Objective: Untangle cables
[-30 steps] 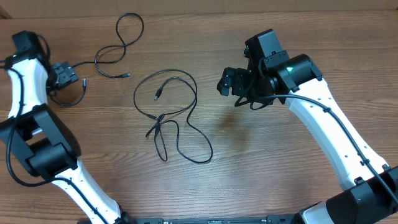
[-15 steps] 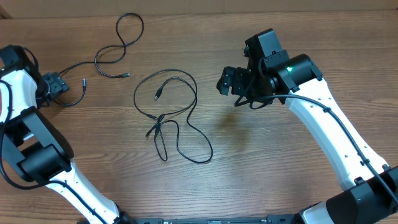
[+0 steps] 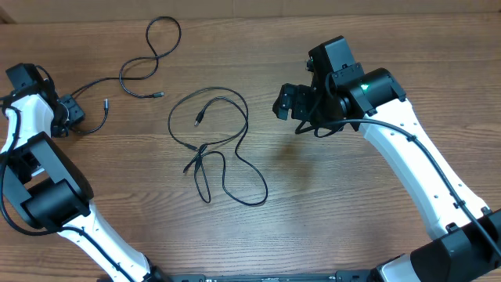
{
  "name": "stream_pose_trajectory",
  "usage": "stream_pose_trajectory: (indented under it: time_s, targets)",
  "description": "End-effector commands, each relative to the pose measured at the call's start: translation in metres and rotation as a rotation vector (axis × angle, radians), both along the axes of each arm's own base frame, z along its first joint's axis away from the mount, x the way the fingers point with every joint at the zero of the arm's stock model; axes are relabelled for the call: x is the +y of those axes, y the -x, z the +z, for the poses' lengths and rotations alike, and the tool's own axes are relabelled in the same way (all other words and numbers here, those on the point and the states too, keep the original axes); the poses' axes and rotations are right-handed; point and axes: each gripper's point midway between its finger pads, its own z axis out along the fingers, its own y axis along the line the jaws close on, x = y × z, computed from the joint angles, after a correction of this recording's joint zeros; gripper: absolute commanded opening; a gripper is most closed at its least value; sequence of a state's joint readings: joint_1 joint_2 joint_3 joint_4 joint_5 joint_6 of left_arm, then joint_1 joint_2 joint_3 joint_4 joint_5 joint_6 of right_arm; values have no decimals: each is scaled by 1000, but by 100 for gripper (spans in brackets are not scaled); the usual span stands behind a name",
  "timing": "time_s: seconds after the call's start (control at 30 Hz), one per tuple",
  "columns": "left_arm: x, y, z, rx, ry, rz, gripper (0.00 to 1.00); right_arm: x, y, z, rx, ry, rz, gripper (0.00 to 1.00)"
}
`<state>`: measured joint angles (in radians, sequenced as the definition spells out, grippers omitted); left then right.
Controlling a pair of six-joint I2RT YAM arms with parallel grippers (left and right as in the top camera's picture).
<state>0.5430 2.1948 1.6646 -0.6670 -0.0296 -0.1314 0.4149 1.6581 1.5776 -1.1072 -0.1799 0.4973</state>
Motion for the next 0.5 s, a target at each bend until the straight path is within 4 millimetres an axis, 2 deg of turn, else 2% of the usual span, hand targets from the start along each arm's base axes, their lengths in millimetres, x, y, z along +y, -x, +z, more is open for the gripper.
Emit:
stream_pose_trajectory:
  time_s: [0.0,0.13,0.2,0.27,0.3,0.33,0.47]
  targets:
    - [-4,-2,-3,-6,7,-13,38,3,1,-3,5,-1,14,98]
    - [-5,1,-19,24,22,-14,39,3,1,-3,5,-1,14,98]
    - [-4,3,-25,43,14,-27,29,3,1,-3,6,0,14,98]
    - [0,1,-25,41,-10,-39,15,3,2,-4,9,0,13,98]
    - [5,-2,-23,35,-37,-47,6,3,2,-4,11,2,14,98]
    - [8,-5,-20,27,-55,-54,4,3,3,-4,12,2,14,98]
    - [22,-28,3,-50,-127,-88,4,3,2,-4,11,2,14,98]
